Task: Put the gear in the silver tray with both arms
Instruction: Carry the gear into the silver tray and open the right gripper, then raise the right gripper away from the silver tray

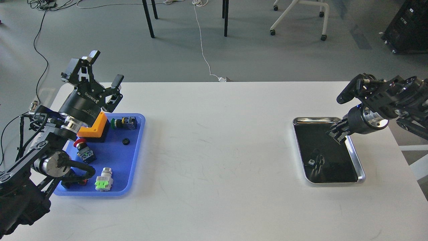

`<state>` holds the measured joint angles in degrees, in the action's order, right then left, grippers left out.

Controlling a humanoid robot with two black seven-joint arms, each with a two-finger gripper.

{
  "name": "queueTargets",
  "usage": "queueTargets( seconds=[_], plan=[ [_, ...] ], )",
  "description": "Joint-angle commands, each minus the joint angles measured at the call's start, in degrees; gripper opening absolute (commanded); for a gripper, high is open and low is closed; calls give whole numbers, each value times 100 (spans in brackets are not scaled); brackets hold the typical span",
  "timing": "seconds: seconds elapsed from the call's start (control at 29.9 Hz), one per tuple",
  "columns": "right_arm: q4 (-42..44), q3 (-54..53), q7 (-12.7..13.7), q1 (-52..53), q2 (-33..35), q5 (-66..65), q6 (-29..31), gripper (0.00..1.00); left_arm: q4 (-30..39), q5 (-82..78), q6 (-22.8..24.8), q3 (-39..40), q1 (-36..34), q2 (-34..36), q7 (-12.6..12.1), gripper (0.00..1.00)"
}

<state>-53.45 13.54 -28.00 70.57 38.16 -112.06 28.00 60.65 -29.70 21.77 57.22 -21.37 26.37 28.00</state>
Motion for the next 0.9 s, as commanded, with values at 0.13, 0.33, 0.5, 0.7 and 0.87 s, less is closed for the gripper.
queueTargets(
  seconds=[0.13, 0.33, 0.5, 0.7, 0.87],
  plan=[
    [115, -18, 0, -272, -116, 0, 0, 21, 0, -1, -6, 9, -7, 0, 0, 98],
    [168, -27, 0, -316, -134, 9, 0, 23, 0, -1, 2, 18, 1, 0, 0, 98],
    [159, -36, 0, -325, -134, 9, 0, 54, 0, -1, 2, 18, -7, 0, 0, 98],
    [81, -281, 0, -281, -134, 79, 0, 88, 0, -1, 2, 18, -7, 9, 0, 98],
    [-43, -1114, 0, -97, -81, 499, 0, 95, 17, -9, 2, 0, -7, 17, 0, 98]
  ],
)
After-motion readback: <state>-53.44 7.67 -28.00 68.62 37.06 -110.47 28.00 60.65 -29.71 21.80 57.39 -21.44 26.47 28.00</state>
